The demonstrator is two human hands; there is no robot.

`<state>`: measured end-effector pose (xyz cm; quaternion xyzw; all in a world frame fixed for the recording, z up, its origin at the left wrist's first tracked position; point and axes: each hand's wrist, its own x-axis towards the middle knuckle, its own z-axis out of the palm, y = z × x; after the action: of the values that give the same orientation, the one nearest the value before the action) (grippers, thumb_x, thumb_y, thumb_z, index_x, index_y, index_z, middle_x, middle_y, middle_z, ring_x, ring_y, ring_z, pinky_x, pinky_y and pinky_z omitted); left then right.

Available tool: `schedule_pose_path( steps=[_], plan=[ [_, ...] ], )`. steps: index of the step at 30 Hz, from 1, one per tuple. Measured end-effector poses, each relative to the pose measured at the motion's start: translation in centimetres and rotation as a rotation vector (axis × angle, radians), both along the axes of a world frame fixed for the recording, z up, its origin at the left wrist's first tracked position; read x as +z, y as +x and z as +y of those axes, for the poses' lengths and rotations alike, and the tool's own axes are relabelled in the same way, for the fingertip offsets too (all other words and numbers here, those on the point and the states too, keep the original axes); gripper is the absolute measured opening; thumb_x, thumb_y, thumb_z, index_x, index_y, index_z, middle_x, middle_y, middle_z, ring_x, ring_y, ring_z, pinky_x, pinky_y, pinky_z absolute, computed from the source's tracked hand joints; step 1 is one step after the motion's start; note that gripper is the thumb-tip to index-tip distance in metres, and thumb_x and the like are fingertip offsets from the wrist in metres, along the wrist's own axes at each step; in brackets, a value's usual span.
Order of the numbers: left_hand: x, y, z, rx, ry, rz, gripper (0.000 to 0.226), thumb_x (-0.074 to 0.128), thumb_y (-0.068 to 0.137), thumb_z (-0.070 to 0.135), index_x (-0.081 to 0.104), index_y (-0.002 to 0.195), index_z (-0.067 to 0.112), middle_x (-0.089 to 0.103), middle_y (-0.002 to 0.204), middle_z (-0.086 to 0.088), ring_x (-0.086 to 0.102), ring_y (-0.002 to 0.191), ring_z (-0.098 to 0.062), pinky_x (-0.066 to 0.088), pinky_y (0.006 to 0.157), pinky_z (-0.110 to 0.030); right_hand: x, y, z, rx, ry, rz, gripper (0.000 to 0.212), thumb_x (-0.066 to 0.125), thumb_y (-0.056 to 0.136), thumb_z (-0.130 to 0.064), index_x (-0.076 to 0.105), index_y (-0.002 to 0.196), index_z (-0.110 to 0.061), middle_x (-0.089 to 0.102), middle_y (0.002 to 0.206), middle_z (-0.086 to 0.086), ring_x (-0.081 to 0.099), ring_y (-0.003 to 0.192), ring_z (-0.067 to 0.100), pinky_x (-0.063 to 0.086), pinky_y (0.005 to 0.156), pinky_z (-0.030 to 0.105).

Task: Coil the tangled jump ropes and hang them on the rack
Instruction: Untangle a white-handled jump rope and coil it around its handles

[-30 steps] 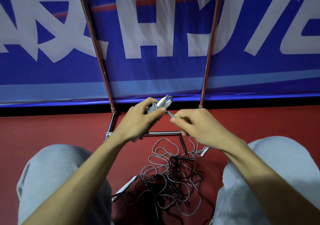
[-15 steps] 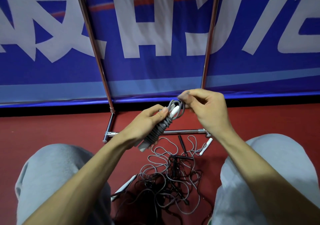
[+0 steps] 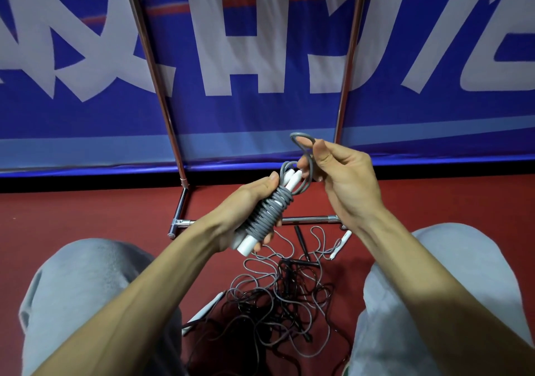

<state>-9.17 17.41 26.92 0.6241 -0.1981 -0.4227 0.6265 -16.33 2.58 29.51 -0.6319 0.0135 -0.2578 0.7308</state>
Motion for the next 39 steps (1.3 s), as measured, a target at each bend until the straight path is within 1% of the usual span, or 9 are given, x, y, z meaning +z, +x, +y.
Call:
schedule_pose_path(
  steps=[5,11,17,21,24,27,31,35,39],
  plan=[
    [-0.1,0.3,0.0,0.049,0.012,-0.002,0.036,0.042,0.095,0.054,0.054,0.097,0.021,0.054,0.063,-0.012,0.051,0.040,-0.022,0.046,0.036,-0.026,0.2,0.0,-0.9,-0.001,0.064,0.101,0.022,0.070,0.075,-0.014,0.072,0.096,-0.009,0.069,0.069,0.002,0.055,0.062,0.010,0.038,0.059,0.019],
    [-0.5,0.2,-0.1,0.082,0.037,-0.034,0.046,0.042,0.096,0.053,0.050,0.116,0.013,0.055,0.063,-0.013,0.051,0.040,-0.022,0.046,0.038,-0.026,-0.5,0.0,-0.9,-0.275,-0.555,0.180,0.012,0.078,0.075,-0.012,0.077,0.087,-0.016,0.069,0.071,-0.013,0.061,0.063,-0.007,0.046,0.066,0.010],
    [-0.2,0.1,0.1,0.092,0.020,-0.051,0.041,0.044,0.096,0.051,0.053,0.111,0.013,0.055,0.061,-0.012,0.051,0.041,-0.023,0.046,0.039,-0.028,-0.7,-0.1,-0.5,-0.386,-0.740,0.152,0.007,0.080,0.075,-0.021,0.077,0.080,-0.016,0.062,0.061,-0.019,0.056,0.057,-0.008,0.038,0.058,0.005],
    [-0.4,-0.2,0.3,0.100,0.036,-0.389,0.024,0.048,0.098,0.040,0.057,0.091,0.018,0.055,0.060,0.001,0.051,0.043,-0.018,0.042,0.035,-0.023,-1.7,0.2,-0.3,-0.433,-0.859,0.094,0.010,0.080,0.073,-0.016,0.071,0.070,-0.013,0.063,0.061,-0.008,0.056,0.061,0.008,0.038,0.056,0.011],
    [-0.6,-0.2,0.4,0.066,0.069,-0.501,0.021,0.053,0.095,0.041,0.062,0.095,0.022,0.058,0.058,0.008,0.052,0.043,-0.015,0.042,0.037,-0.022,-2.5,0.5,0.0,-0.463,-0.937,0.052,0.017,0.081,0.070,-0.012,0.064,0.064,-0.012,0.057,0.066,-0.003,0.047,0.057,0.007,0.035,0.057,0.012],
    [-0.5,0.3,0.5,0.066,0.102,-0.574,0.020,0.055,0.094,0.042,0.063,0.101,0.025,0.060,0.058,0.012,0.054,0.043,-0.011,0.043,0.040,-0.025,-2.2,0.6,-0.4,-0.428,-0.799,0.096,0.018,0.082,0.069,-0.014,0.064,0.066,-0.016,0.058,0.067,-0.004,0.054,0.057,0.005,0.040,0.059,0.011],
    [-0.8,1.2,1.2,0.063,0.246,-0.870,0.024,0.056,0.089,0.056,0.061,0.104,0.037,0.062,0.064,0.006,0.056,0.048,-0.010,0.048,0.054,-0.036,-1.7,0.2,-0.7,-0.209,-0.530,0.254,0.010,0.070,0.085,-0.023,0.065,0.087,-0.014,0.062,0.061,0.004,0.062,0.046,0.021,0.054,0.055,0.037],
    [-0.9,1.2,1.4,-0.038,0.524,-1.163,0.050,0.050,0.079,0.072,0.054,0.121,0.045,0.063,0.091,0.015,0.059,0.082,-0.014,0.047,0.074,-0.036,-1.9,0.3,-1.0,-0.167,-0.788,0.393,0.011,0.074,0.079,-0.031,0.073,0.075,-0.021,0.060,0.060,-0.001,0.051,0.050,0.009,0.042,0.056,0.026],
    [-1.9,1.7,0.9,-0.088,0.548,-1.238,0.057,0.052,0.075,0.074,0.054,0.123,0.042,0.063,0.100,0.016,0.057,0.094,-0.014,0.041,0.072,-0.033,-1.4,0.3,-0.7,-0.162,-1.003,0.374,0.015,0.069,0.084,-0.020,0.062,0.070,-0.021,0.059,0.075,0.001,0.051,0.070,0.014,0.030,0.064,0.025]
  ],
)
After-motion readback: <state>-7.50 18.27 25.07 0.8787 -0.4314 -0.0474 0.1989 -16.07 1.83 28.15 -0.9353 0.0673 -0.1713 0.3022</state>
